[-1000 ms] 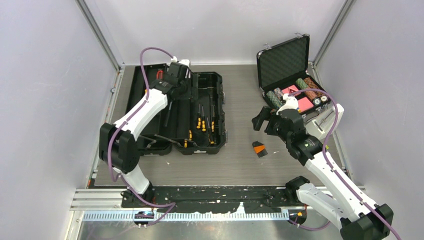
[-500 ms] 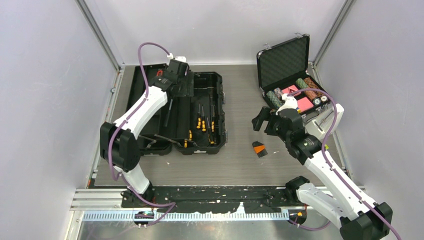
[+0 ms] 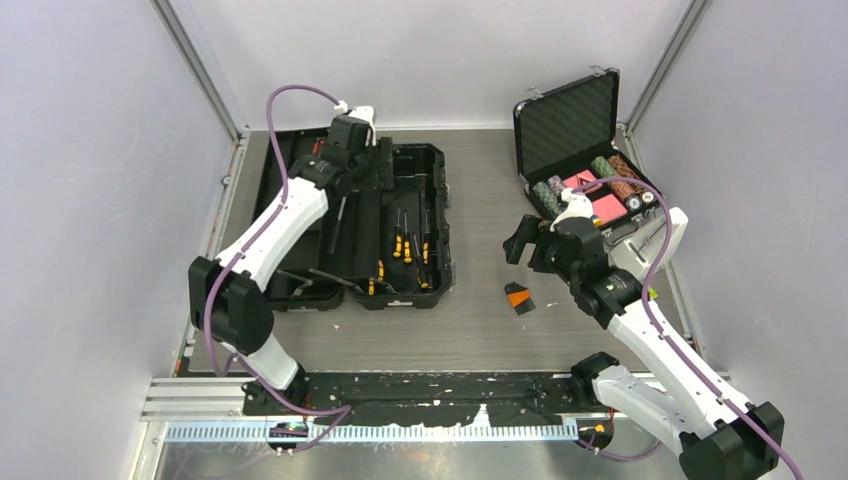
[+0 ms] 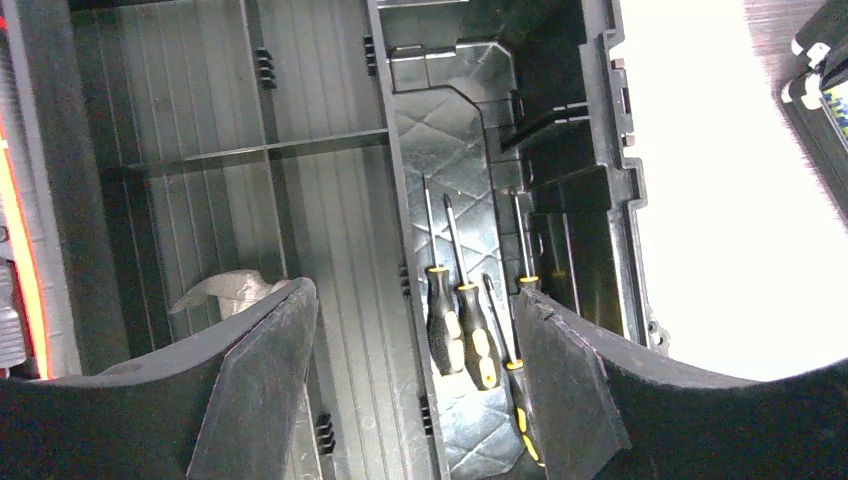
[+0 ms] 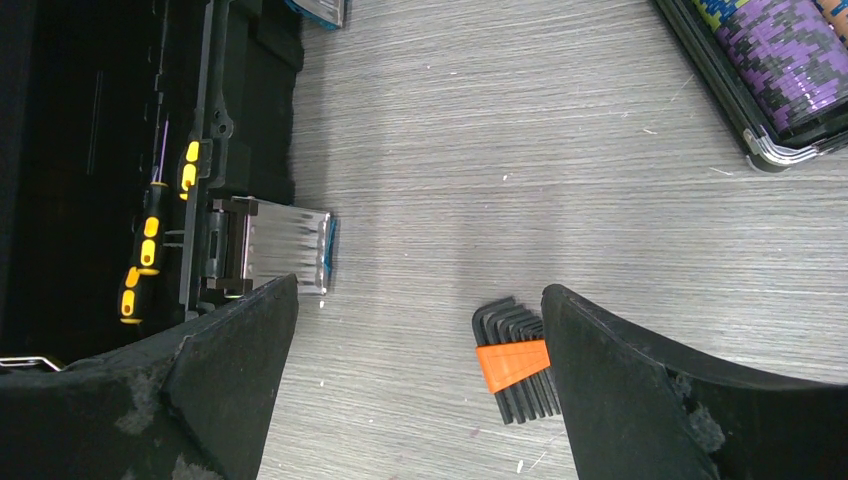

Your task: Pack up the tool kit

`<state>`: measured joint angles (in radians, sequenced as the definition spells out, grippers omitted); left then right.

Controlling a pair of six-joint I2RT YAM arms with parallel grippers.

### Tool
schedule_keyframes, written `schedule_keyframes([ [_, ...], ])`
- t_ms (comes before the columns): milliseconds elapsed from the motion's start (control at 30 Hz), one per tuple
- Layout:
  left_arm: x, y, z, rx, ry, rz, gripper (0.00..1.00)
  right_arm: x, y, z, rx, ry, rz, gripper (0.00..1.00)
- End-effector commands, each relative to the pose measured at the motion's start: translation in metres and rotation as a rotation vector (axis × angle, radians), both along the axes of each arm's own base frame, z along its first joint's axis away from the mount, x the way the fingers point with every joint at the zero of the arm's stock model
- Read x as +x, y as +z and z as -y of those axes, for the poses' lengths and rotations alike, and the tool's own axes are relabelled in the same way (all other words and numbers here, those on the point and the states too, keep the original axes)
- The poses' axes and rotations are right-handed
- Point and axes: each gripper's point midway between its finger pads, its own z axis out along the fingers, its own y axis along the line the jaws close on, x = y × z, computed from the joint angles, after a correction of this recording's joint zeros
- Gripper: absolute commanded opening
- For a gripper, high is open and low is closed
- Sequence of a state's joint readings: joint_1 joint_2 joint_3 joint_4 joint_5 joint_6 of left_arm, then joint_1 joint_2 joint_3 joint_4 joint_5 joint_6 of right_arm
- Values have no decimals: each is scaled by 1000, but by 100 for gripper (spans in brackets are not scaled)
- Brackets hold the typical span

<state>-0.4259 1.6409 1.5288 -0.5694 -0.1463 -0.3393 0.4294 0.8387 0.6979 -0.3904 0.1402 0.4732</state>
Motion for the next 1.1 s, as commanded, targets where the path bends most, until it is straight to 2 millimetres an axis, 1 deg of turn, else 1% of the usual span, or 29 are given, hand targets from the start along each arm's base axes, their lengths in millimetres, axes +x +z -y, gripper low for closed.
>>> schedule_keyframes([
  [0,5,7,11,-36,-24,20,73,7,22,-4,26,7,49,96],
  [100,10,-8,10,-2,-19,-18,73,8,21,-4,25,6,48,96],
  [167,14,-21,5,43,0,-50,73,8,22,-4,25,6,49,96],
  [233,15,-29,-2,90,24,-71,73,8,22,-4,25,6,49,96],
  [333,15,-33,-19,166,77,-77,72,8,21,-3,24,5,48,96],
  [433,14,-29,-42,254,153,-58,71,8,20,-4,23,5,45,96],
  [533,12,-19,-60,321,211,-27,70,9,21,-5,23,8,42,96],
  [633,10,-11,-74,369,255,-2,70,10,20,-6,24,11,36,96],
  [733,9,-2,-80,387,281,30,70,10,19,-6,25,9,35,96],
  [800,10,3,-80,378,280,48,70,10,19,-6,26,11,36,96],
  [900,10,6,-71,335,241,62,70,10,18,-7,27,14,32,96],
  [1000,6,9,-51,241,166,57,71,11,17,-7,21,19,30,96],
  [1067,0,14,-34,160,106,54,73,10,12,-7,4,24,6,96],
])
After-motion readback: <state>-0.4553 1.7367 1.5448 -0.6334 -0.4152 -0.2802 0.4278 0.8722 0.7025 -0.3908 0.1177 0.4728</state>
